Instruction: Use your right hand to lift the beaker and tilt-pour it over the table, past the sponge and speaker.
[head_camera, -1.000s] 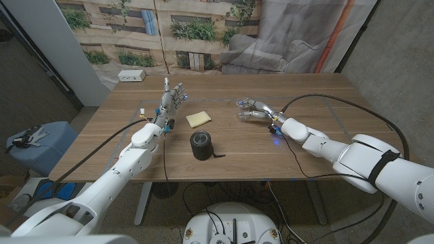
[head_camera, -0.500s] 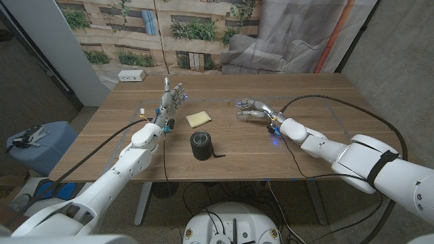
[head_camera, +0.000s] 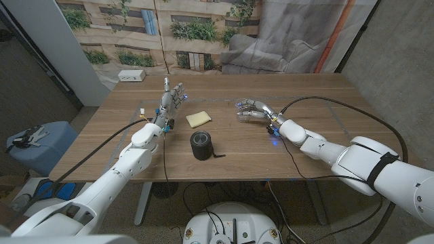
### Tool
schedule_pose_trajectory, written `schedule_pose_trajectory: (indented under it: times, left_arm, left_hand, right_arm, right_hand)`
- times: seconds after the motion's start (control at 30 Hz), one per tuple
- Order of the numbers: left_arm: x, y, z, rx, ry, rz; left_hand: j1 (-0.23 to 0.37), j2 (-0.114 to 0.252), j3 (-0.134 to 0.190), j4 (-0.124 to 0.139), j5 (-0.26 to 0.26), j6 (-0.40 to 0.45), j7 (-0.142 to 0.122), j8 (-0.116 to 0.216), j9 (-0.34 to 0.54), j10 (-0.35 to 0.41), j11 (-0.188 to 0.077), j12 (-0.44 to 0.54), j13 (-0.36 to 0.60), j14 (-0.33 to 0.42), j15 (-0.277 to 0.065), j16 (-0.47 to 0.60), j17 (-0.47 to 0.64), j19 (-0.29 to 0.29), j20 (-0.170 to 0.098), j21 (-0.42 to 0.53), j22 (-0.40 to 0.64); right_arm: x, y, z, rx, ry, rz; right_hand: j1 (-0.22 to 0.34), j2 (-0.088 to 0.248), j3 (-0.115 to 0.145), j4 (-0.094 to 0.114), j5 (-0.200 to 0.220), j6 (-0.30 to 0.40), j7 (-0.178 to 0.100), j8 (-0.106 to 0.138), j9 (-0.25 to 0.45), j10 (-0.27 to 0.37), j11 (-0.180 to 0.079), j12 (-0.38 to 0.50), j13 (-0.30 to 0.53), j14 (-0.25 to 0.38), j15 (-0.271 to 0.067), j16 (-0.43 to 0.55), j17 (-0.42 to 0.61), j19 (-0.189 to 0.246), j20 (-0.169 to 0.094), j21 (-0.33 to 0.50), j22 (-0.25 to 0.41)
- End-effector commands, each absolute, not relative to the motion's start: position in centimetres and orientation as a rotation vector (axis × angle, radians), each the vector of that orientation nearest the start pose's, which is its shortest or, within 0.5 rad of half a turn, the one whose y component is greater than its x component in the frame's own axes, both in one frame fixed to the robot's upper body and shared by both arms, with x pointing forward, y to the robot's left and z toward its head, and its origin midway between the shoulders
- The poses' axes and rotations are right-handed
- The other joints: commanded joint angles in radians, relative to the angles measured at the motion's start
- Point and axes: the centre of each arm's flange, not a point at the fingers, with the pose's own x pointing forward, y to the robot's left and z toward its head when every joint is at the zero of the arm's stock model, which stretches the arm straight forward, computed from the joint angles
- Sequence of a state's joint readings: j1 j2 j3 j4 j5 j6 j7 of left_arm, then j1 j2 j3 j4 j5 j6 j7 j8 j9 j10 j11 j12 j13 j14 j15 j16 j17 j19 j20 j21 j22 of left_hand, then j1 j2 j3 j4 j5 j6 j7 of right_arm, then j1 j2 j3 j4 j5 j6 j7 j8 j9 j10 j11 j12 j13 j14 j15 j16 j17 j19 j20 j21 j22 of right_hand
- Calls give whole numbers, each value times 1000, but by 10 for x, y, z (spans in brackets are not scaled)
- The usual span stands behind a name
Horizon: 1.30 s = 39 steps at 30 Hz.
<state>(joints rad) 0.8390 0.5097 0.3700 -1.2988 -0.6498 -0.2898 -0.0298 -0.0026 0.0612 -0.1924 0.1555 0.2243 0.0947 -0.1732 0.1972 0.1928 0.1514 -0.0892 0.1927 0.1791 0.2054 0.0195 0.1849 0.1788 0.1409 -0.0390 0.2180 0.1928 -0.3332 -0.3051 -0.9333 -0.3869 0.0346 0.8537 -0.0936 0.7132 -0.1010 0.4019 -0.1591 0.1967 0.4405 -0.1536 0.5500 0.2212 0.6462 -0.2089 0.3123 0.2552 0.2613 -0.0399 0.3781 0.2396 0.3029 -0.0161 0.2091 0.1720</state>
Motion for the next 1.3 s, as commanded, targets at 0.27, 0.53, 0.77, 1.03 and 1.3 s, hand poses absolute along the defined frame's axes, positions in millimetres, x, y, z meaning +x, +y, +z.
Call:
schedule_pose_trajectory:
  times: [0.27,0.53,0.77,1.03,1.3]
  left_arm:
    - [653,290,-27,-42,-593,-207]
    - [653,290,-27,-42,-593,-206]
    - [653,290,-27,-42,-593,-207]
    - [653,290,-27,-42,-593,-207]
    - [653,290,-27,-42,-593,-206]
  left_hand:
    - [2,21,-5,2,5,3,-6,4,4,10,0,6,3,6,0,5,6,9,-7,4,3]
    - [2,21,-6,2,5,3,-5,3,4,8,2,5,3,5,0,5,6,9,-7,4,3]
    - [2,21,-6,2,5,2,-5,3,4,8,1,5,3,5,1,4,6,9,-7,4,3]
    - [2,22,-6,2,5,3,-6,4,4,9,0,6,3,5,1,5,6,9,-7,4,3]
    - [2,22,-7,2,5,3,-5,3,4,9,1,6,3,5,0,5,6,9,-7,4,3]
  right_arm:
    - [690,-198,-24,-734,-875,304]
    - [682,-200,-14,-752,-899,298]
    - [670,-205,2,-792,-917,275]
    - [656,-212,22,-895,-941,239]
    - [647,-220,36,-978,-951,196]
  right_hand:
    - [23,32,-17,1,-3,94,-14,61,13,74,-5,21,28,46,-146,38,16,23,-3,-7,1]
    - [30,40,-23,1,-3,123,-28,85,21,89,-3,25,42,50,-147,48,23,23,-2,-9,1]
    - [33,46,-28,3,-4,137,-28,97,21,97,-2,27,53,55,-142,57,29,23,7,-10,1]
    - [28,51,-34,8,-5,138,-29,101,21,109,-3,32,61,65,-145,66,33,29,10,-9,1]
    - [34,58,-37,6,-4,142,-33,107,20,130,-5,39,72,78,-150,78,39,35,8,-8,1]
